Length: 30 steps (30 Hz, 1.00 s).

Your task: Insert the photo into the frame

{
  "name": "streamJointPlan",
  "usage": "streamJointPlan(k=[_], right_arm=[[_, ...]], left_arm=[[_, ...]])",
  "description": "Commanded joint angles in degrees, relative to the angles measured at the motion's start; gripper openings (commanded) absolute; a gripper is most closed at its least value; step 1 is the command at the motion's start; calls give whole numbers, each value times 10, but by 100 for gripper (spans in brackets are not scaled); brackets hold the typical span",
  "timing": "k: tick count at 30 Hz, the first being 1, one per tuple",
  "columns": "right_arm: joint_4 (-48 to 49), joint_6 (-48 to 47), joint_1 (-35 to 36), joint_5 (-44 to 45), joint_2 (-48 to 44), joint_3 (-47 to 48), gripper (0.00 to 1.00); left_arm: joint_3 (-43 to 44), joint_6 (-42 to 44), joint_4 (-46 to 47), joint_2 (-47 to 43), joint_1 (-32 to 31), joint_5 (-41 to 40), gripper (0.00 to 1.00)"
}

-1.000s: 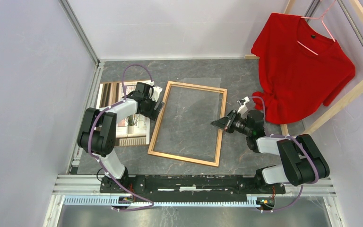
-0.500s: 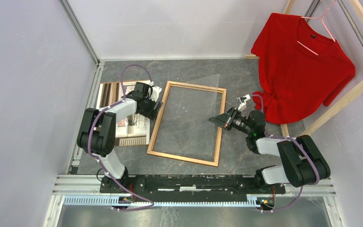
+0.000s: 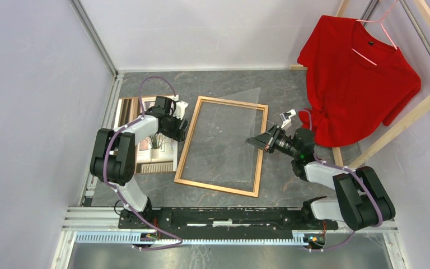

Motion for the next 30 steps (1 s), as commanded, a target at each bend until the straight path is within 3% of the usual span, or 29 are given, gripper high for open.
streamJointPlan(k=[1,19,30], right_arm=[[-13,-31,2,0,0,17,0],[-122,-126,2,41,48,17,0],[-117,-134,-2,45,74,14,0]], left_arm=[[-5,0,-28,-11,2,15,78],[-36,19,-13,-11,-1,19,75],[-41,22,-8,-2,-6,23,73]])
